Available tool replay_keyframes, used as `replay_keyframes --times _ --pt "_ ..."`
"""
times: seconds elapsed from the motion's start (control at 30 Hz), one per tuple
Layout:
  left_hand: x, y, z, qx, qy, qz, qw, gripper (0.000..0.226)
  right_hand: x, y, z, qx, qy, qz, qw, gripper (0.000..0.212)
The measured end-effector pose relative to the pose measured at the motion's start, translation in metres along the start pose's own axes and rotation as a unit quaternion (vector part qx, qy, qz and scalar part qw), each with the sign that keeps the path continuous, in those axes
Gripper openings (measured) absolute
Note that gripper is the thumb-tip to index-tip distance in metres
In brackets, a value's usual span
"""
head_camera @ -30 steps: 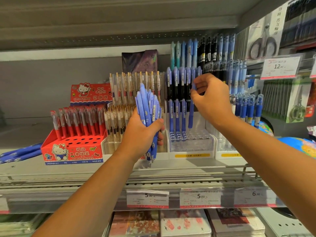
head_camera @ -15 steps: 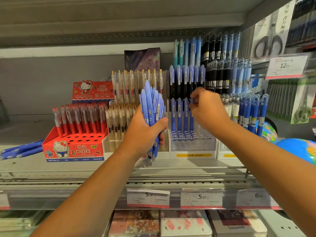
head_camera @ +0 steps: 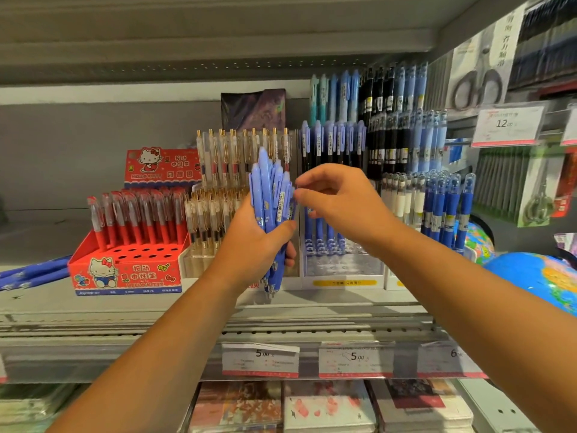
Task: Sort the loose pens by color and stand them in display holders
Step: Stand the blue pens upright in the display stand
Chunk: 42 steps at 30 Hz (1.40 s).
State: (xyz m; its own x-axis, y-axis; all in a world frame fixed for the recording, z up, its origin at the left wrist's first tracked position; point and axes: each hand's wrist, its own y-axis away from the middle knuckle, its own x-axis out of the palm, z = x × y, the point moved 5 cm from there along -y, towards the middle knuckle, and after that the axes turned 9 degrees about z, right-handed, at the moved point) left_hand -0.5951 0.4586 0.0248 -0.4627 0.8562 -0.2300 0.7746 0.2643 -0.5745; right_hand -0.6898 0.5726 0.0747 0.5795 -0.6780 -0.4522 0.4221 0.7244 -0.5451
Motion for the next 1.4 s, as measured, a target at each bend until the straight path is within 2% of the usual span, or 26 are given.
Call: replay_keyframes --times 0.1,0.23,0.53,0.67,0.83,1.0,1.1,1.27,1.4 --pt "0.002 0.002 -0.003 0.005 -0.002 0.008 1.000 0.045 0.005 0.004 0.002 0.013 -0.051 0.036 0.998 0.018" --pt "0.004 0.003 -0.004 0.004 -0.001 0.015 1.000 0.046 0.005 0.008 0.000 0.017 -0.086 0.030 0.996 0.019" --pt "0.002 0.003 -0.003 0.013 -0.041 -0.013 0.999 0.048 -0.016 0.008 0.002 0.001 -0.092 -0.088 0.992 0.013" --pt "0.002 0.004 -0.002 0.007 -0.038 -0.013 0.999 0.045 -0.043 0.001 0.003 0.004 -0.024 -0.137 0.990 0.015" --pt "-0.001 0.004 -0.003 0.021 -0.082 -0.024 0.996 0.045 -0.070 -0.009 -0.002 0.012 0.127 -0.177 0.976 0.022" --pt "-0.003 0.002 0.000 0.024 -0.086 -0.032 0.995 0.042 -0.072 -0.013 -0.007 -0.004 0.218 -0.198 0.956 0.018" --pt "-0.002 0.002 0.000 0.025 -0.080 -0.018 0.996 0.044 -0.064 -0.015 -0.009 -0.015 0.244 -0.191 0.951 0.011" --pt "0.000 0.001 0.004 0.009 -0.061 0.006 0.998 0.040 -0.057 -0.019 -0.016 0.006 0.265 -0.172 0.949 0.012" --pt "-0.002 -0.001 0.005 -0.001 -0.061 -0.006 0.998 0.036 -0.048 -0.022 -0.023 0.069 0.334 -0.097 0.935 0.017"
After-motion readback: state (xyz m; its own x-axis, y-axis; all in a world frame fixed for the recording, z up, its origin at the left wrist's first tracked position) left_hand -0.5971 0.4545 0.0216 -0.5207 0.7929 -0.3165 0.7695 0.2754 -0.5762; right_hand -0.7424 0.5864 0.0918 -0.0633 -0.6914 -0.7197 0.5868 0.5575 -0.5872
